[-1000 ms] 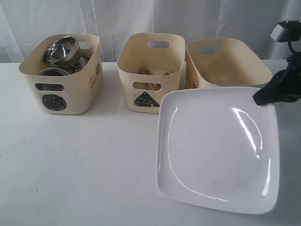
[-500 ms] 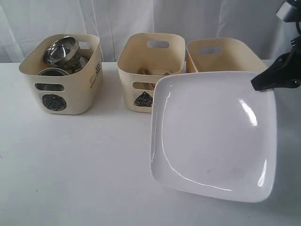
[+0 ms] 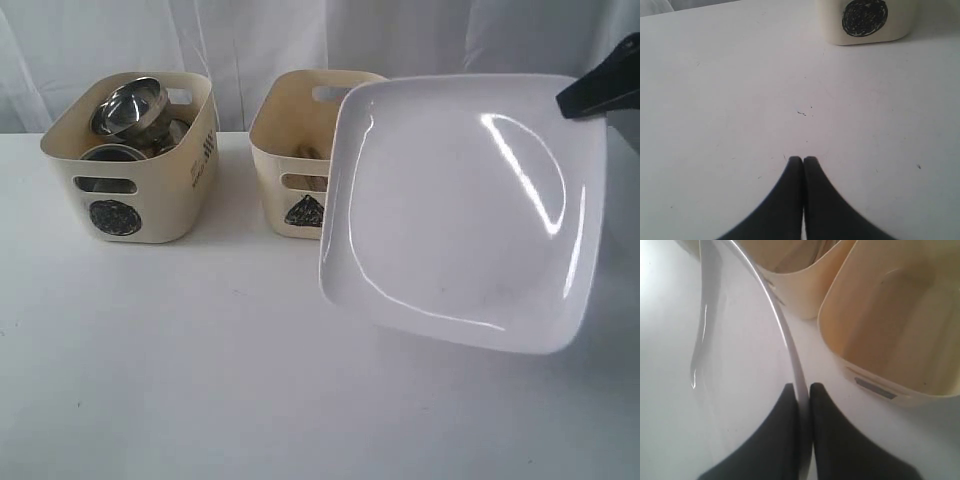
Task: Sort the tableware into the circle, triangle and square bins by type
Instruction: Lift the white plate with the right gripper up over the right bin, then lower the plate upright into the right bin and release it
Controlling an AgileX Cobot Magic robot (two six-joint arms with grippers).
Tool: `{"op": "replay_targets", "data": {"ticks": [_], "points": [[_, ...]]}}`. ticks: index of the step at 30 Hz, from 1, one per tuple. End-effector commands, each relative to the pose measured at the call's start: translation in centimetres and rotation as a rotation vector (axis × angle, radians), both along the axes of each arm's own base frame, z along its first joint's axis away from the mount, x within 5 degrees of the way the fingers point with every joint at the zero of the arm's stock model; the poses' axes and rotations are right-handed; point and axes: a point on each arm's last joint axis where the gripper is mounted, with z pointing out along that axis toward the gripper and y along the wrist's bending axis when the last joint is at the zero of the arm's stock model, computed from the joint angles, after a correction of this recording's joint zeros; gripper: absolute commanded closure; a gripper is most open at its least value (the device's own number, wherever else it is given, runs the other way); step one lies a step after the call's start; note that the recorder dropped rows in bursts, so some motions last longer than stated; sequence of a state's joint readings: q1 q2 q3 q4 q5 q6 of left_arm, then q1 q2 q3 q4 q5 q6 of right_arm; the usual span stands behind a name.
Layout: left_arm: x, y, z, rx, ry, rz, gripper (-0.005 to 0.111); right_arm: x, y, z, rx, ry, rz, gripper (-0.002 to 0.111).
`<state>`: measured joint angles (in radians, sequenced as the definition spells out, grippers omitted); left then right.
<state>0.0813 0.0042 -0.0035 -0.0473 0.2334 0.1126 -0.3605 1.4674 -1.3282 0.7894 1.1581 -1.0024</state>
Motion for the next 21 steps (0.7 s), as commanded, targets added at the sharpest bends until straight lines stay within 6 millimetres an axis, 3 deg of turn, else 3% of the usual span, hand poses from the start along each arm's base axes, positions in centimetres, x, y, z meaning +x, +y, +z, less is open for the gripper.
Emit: {"op": "replay_targets", "data": {"ticks": [1,11,15,21], "points": [[0.0,-0.1,-0.1,-0.014,-0.003,-0.004,0.107,-0.2,-1.0,2.9,0.063,-0.067,-0.065,0.108],[0.0,-0.1,-0.1,-0.014,-0.003,-0.004,0.107,0.5,-4.1,6.7,0.189,-0.188,-0.159,0.108],[0.0,-0.1,-0.1,-0.014,-0.003,-0.004,0.107,2.5,-6.8,7.1,0.236,-0.273,-0.265,0.108],[0.0,-0.1,-0.1,-0.014,-0.003,-0.004,0.107,7.4,-10.4,5.2,0.336,-0.329,-0.381,0.108]]}}
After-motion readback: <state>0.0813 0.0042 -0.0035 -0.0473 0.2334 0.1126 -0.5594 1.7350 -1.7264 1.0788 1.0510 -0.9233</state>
